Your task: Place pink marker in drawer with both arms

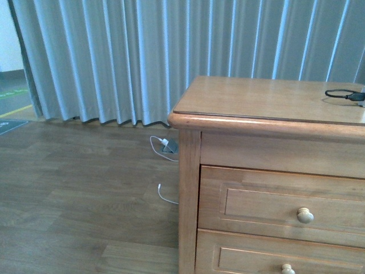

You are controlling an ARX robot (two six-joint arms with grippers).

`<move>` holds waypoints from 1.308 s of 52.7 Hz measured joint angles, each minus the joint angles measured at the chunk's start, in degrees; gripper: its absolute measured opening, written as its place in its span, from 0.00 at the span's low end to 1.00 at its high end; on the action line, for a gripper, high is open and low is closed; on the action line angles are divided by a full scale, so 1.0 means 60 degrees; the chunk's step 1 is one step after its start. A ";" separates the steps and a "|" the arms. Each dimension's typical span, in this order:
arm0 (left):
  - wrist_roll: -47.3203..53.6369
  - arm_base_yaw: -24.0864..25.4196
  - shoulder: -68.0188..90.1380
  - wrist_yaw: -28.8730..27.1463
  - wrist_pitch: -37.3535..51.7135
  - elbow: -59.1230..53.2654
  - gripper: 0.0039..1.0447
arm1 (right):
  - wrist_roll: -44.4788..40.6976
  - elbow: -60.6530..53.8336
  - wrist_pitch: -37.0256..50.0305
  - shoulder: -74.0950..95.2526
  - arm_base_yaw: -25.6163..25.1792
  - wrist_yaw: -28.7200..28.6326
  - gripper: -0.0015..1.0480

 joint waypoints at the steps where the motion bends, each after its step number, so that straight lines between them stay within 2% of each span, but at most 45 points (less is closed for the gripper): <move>1: 0.0000 0.0000 0.0000 0.0000 0.0000 0.0000 0.94 | 0.0000 -0.0047 -0.0047 -0.0171 -0.0044 0.0004 0.92; 11: 0.0000 0.0000 0.0000 0.0000 0.0000 0.0000 0.94 | -0.0004 -0.0102 -0.0055 -0.0448 -0.0098 0.0029 0.92; 14: 0.0000 0.0000 0.0000 0.0000 0.0000 0.0000 0.94 | -0.0117 -0.0579 0.1209 -0.0517 0.0080 0.0867 0.85; 17: 0.0000 0.0000 0.0000 0.0000 0.0000 0.0000 0.94 | -0.0219 -0.1264 0.2900 -0.0714 0.0313 0.1705 0.75; 19: 0.0000 0.0000 0.0000 0.0000 0.0000 0.0000 0.94 | -0.0255 -0.1523 0.3486 -0.0900 0.0437 0.1949 0.68; 22: 0.0000 0.0000 0.0000 0.0000 0.0000 0.0000 0.94 | -0.0302 -0.1661 0.3632 -0.1162 0.0576 0.2098 0.60; 27: 0.0000 0.0000 0.0000 0.0000 0.0000 0.0000 0.94 | -0.0368 -0.1989 0.3388 -0.1803 0.0918 0.2375 0.36; 31: 0.0000 0.0000 0.0000 0.0000 0.0000 0.0000 0.94 | -0.0379 -0.2186 0.3038 -0.2320 0.1705 0.3333 0.18; 35: 0.0000 0.0000 0.0000 0.0000 0.0000 0.0000 0.94 | -0.0415 -0.2302 0.2743 -0.2794 0.1945 0.3326 0.01; 69: 0.0000 0.0000 0.0000 0.0000 0.0000 0.0000 0.94 | -0.0419 -0.2769 0.1100 -0.4994 0.1953 0.3377 0.02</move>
